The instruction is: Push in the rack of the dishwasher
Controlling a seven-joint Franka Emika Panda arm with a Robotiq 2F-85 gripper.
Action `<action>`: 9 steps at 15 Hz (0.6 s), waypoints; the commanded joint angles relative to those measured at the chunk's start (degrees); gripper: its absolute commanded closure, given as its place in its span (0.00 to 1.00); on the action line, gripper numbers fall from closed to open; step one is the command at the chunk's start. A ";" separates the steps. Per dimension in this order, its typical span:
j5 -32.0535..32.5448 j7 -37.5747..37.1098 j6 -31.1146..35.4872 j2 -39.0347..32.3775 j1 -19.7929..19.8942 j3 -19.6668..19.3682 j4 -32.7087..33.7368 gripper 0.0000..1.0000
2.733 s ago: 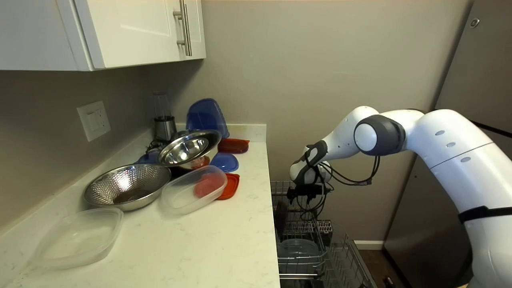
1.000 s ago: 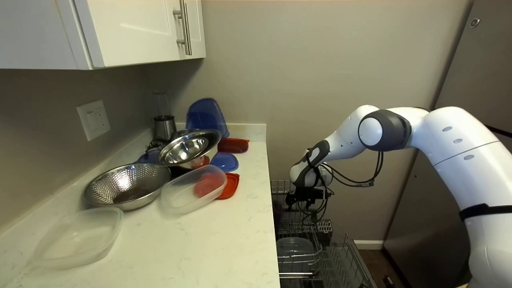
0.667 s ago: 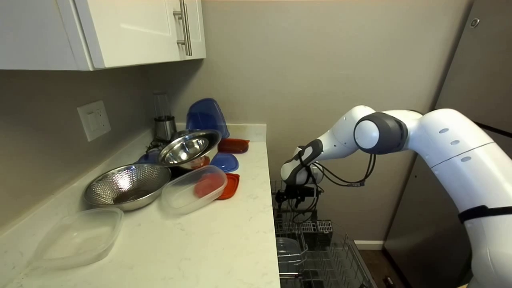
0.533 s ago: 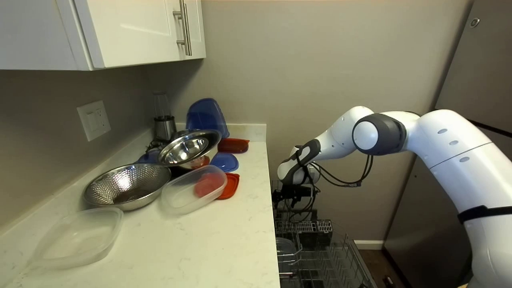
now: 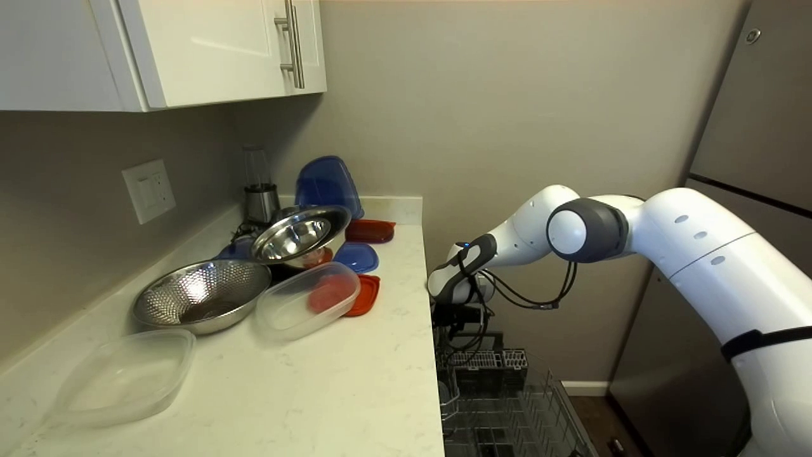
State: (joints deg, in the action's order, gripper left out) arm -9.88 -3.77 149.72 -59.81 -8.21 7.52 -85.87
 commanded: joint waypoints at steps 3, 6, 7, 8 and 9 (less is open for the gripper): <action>0.57 0.49 -0.79 -0.55 0.70 0.66 1.10 0.00; 0.29 1.46 -0.46 0.51 1.56 1.25 -0.42 0.00; 0.30 1.61 0.00 1.23 1.78 1.16 -1.43 0.00; 0.26 1.91 0.34 2.10 2.25 1.18 -2.64 0.00; 0.20 1.97 1.18 3.28 2.74 0.94 -4.33 0.00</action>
State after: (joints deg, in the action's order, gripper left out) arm -9.88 -3.60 149.74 -59.96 -7.65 7.68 -85.49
